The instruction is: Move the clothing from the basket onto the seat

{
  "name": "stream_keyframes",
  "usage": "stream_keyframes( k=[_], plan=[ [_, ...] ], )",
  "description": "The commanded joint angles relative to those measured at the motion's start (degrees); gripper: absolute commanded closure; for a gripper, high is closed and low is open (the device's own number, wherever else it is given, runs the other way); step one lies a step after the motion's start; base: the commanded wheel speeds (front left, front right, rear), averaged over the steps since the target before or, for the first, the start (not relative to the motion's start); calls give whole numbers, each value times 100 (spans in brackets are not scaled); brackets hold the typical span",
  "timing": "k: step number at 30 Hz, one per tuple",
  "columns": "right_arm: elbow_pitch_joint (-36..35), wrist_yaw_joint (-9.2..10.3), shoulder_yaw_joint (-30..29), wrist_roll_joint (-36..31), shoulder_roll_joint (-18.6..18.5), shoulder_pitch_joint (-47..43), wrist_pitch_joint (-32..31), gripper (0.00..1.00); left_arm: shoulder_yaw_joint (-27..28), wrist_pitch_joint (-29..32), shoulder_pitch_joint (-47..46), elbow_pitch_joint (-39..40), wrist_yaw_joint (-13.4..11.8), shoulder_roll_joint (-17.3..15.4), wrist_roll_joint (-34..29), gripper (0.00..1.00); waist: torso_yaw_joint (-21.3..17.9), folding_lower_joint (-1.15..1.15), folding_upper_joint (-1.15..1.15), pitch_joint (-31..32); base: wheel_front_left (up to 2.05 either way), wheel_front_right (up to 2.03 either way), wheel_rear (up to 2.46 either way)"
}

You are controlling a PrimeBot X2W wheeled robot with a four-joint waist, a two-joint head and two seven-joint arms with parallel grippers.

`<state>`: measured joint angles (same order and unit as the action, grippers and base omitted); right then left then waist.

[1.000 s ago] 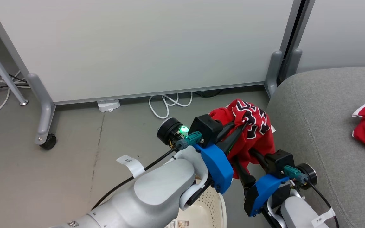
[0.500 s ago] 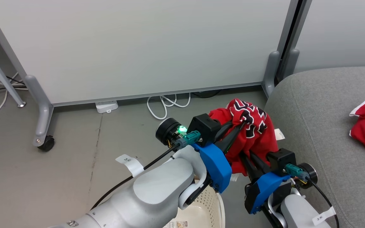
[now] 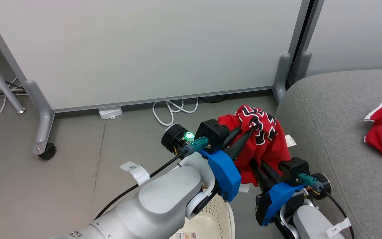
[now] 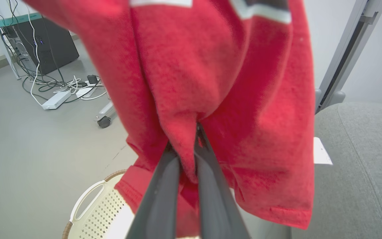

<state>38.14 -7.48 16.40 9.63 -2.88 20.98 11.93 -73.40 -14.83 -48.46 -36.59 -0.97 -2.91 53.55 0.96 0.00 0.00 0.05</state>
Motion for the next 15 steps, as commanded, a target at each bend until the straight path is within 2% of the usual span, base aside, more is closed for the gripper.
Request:
stream_keyframes(
  k=[1,2,15],
  plan=[
    [27,-3,20,16,-1,45,35,100,-13,-44,-80,-4,5,2,-1,18,4,0,0,4,0,0,0],
    [34,-3,27,21,-1,46,35,100,-13,-45,-81,-1,-1,2,-13,0,4,0,0,6,0,0,0],
    [68,-3,-2,14,-1,132,50,100,-13,-44,-86,30,-60,2,-45,0,-10,0,0,17,0,0,0]
  ],
)
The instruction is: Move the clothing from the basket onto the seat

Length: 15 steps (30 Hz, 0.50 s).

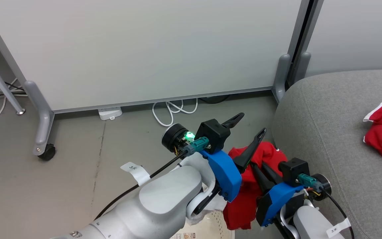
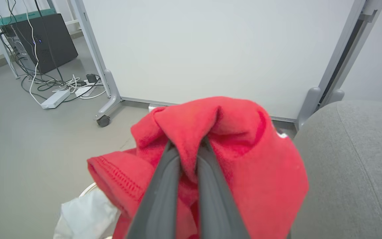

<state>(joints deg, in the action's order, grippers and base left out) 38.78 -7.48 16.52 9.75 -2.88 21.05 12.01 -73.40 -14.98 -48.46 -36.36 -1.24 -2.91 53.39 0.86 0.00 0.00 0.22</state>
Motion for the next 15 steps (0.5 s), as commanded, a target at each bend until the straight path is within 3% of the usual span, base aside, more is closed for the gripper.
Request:
stream_keyframes(
  k=[1,10,15],
  plan=[
    [6,-3,-18,1,-1,127,42,100,-13,-28,-87,7,-35,2,-28,0,0,0,0,1,0,0,0],
    [5,-3,-56,-13,-1,122,48,100,206,-29,48,58,-120,1,-148,0,15,0,0,8,0,0,0],
    [-23,-3,-107,-23,-1,93,66,100,742,-24,388,134,-171,-4,-532,0,35,0,0,-20,0,0,0]
  ],
)
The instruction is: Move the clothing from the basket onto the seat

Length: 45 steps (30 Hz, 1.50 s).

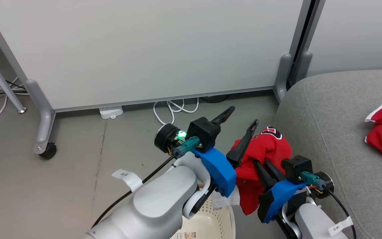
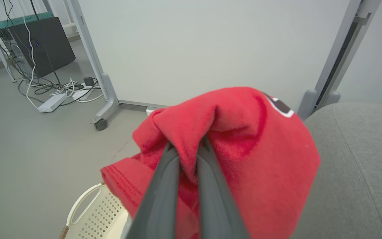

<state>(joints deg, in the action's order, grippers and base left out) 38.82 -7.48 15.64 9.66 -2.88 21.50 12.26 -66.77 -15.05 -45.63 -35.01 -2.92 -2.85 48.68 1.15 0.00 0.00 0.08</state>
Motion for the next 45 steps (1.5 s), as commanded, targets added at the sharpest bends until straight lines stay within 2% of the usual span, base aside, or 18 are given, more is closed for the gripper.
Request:
stream_keyframes(
  k=[1,2,4,9,20,25,34,45],
  plan=[
    [-33,-3,-36,-23,-1,36,47,100,220,-17,203,15,-10,-28,-163,0,12,0,0,-12,0,0,0],
    [-33,-3,-36,-23,-1,36,47,100,220,-17,203,15,-10,-28,-163,0,12,0,0,-12,0,0,0],
    [-53,-3,-92,-29,-1,-15,49,100,619,-16,529,139,26,-108,-498,0,45,0,0,-32,0,0,0],
    [-88,-3,-198,-59,-1,-66,65,100,1129,-17,1032,354,96,-228,-1010,0,99,0,0,-51,0,0,0],
    [-213,-3,-306,-160,-1,-86,35,100,2537,-18,2542,1161,503,-525,-2277,0,108,0,0,-97,0,0,0],
    [-256,-3,-372,-164,-1,-134,33,100,3056,-17,3044,1403,723,-523,-2678,0,141,0,0,-114,0,0,0],
    [-270,-3,-388,-133,-1,-160,7,100,3609,-18,3409,1470,952,-304,-3080,0,167,0,0,-90,0,0,0],
    [-314,-3,-427,-155,-2,-163,-9,100,3836,-17,3466,1422,1046,-157,-3315,0,96,0,0,-106,0,0,0]
  ],
)
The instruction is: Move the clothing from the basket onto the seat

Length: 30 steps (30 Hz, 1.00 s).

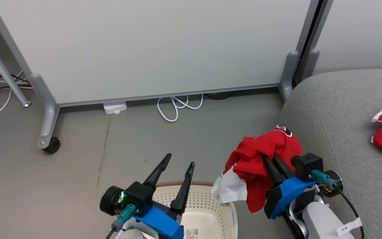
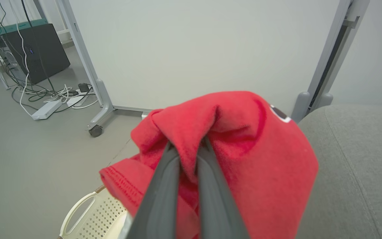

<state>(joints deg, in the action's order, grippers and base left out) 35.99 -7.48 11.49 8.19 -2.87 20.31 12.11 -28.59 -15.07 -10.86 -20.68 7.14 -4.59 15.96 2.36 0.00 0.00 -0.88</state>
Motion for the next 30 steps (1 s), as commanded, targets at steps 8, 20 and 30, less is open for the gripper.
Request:
stream_keyframes(
  k=[8,20,30],
  plan=[
    [-89,-3,58,38,-4,-2,3,100,-80,-15,-138,1,46,45,-55,0,-480,0,0,-78,0,0,0],
    [-104,-3,30,68,0,101,57,100,-217,-15,-352,34,34,13,-55,0,-1541,0,0,-292,0,0,0],
    [-91,-3,-16,113,0,135,124,100,-307,-15,-474,-2,35,-29,-38,0,-2280,0,0,-408,0,0,0]
  ],
)
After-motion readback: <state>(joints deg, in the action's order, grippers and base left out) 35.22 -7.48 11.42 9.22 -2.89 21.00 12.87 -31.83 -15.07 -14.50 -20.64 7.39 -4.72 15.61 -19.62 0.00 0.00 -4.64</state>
